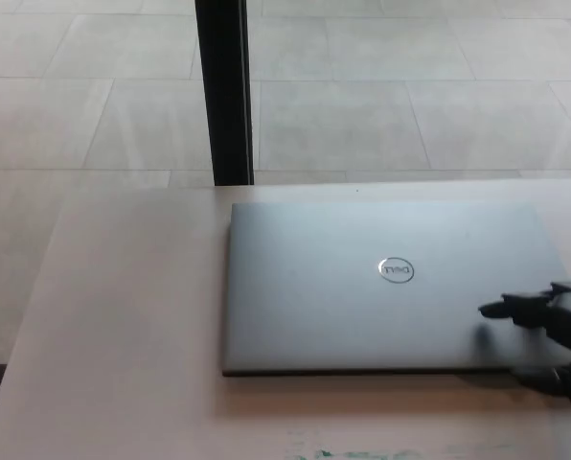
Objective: The robot uses its right hand to push down on the lid of a laptop kept in the middle of the desk to close it
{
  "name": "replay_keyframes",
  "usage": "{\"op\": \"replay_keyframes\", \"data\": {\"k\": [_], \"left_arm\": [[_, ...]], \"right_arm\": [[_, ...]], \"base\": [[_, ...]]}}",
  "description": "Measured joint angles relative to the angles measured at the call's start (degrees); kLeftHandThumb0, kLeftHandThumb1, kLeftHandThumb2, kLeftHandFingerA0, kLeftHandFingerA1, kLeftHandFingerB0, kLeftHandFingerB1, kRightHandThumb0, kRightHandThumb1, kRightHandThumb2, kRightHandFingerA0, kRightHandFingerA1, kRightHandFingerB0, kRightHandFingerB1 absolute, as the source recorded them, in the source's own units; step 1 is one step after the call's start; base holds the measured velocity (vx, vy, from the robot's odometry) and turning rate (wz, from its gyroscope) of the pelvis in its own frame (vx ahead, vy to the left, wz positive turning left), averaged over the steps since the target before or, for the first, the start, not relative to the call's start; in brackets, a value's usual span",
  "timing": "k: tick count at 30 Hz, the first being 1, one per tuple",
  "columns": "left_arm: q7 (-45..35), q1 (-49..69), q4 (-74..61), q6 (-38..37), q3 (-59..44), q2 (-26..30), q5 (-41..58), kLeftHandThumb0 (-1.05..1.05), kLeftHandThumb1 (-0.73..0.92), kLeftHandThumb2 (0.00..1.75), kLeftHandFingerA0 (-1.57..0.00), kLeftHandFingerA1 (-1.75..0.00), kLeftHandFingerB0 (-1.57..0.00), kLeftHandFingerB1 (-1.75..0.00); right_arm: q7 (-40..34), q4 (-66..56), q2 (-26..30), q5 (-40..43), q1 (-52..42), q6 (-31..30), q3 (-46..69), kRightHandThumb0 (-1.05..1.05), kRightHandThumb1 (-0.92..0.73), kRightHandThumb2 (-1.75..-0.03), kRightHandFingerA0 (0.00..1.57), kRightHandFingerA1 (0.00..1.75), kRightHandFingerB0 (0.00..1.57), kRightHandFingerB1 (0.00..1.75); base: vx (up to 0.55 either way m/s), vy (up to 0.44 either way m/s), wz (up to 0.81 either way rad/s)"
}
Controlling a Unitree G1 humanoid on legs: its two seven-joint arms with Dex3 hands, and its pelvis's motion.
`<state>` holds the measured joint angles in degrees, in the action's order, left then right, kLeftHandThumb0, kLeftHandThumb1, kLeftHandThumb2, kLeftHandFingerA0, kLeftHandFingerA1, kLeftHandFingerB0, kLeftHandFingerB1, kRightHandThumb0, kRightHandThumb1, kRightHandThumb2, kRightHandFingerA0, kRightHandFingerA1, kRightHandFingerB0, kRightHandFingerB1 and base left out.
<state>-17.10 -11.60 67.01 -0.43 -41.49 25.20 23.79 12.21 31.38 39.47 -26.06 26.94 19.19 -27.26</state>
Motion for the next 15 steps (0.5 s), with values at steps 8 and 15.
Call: {"op": "replay_keyframes", "data": {"k": [8, 15], "left_arm": [[-0.1, 0.0, 0.1, 0.0, 0.7, 0.1, 0.2, -1.05, 0.65, 0.66, -0.25, -0.41, -0.22, -0.34], [-0.2, 0.0, 0.1, 0.0, 0.8, 0.0, 1.0, -1.05, 0.65, 0.66, -0.25, -0.41, -0.23, -0.34]], "right_arm": [[-7.1, 0.1, -3.5, -3.6, -5.4, -1.5, 0.5, -0.87, -0.92, -0.76, 0.37, 0.57, 0.27, 0.36], [-12.7, 0.7, -4.7, -6.0, -7.2, -2.8, 1.3, -0.84, -0.92, -0.76, 0.36, 0.54, 0.21, 0.35]], "base": [[0.0, 0.0, 0.0], [0.0, 0.0, 0.0]]}}
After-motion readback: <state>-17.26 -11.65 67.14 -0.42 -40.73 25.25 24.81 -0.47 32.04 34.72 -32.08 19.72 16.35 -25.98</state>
